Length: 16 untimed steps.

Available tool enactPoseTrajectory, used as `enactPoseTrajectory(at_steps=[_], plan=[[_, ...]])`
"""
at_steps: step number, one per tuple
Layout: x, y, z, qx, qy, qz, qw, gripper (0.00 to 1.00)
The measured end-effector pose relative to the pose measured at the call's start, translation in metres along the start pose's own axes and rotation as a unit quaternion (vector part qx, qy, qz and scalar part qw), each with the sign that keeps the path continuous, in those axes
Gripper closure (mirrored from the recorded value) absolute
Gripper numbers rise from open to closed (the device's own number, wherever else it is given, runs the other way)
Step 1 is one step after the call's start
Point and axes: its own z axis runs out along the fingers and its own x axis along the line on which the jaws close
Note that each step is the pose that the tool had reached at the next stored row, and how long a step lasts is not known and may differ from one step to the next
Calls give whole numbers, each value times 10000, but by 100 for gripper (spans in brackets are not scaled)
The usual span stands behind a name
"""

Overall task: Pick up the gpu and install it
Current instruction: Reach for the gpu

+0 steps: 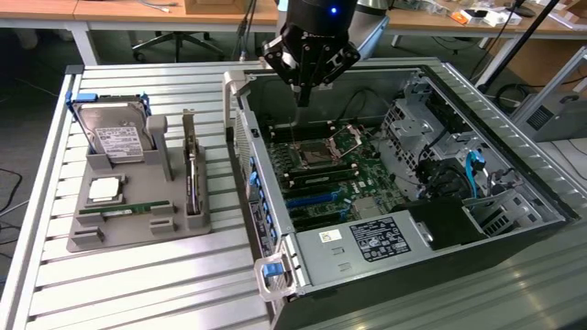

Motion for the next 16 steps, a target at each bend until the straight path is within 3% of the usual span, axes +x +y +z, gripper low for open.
enactPoseTrajectory(at_steps=[16], plan=[[37,-3,-1,0,0,0,10000,89]])
